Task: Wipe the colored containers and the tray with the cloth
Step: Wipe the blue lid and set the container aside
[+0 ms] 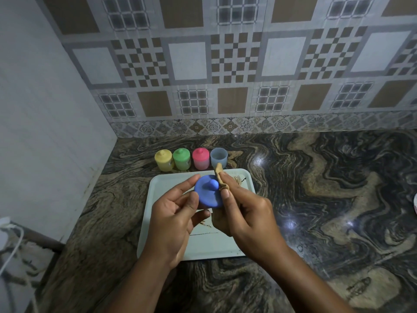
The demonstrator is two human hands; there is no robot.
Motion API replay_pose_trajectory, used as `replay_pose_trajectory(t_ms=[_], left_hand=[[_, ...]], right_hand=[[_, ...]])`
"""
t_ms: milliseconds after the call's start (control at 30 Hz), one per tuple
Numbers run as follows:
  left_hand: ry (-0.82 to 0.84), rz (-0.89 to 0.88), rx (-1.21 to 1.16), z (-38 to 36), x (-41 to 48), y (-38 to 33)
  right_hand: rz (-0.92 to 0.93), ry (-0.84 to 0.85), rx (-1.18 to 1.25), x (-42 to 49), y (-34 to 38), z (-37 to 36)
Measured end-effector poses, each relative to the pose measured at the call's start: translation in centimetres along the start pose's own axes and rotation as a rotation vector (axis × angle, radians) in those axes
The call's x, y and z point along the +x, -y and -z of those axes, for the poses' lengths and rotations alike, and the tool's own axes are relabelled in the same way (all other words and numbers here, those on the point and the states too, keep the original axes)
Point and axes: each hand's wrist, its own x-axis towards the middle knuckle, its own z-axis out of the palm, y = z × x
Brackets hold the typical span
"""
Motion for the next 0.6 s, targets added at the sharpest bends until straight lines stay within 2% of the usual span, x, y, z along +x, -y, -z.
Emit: replay_pose_trajectory(t_ms=[167,300,400,467,600], left_hand=[[0.098,-0.040,0.084,-0.7,-0.5,0.0],[0.021,-0.042,0.036,-0.5,-0.3,0.0],[0.038,-0.004,0.038,-0.1,-0.3,-0.3],[0.045,0.010,0.042,-0.2,-0.3,-0.1],[-0.045,-0.018,-0.003,-0.9,-0.4,0.3]], right_hand=[[-0.069,0.006,0.050,0.4,-0.2,0.0],[-0.020,0.027,0.055,-0.2,0.4,0.1],[0.052,-0.001,-0.005,-0.1,0.3,0.2],[0.028,0.008,0.018,0.4,0.1,0.2],[-0.028,0.022,0.034,1.0,0.1,0.0]])
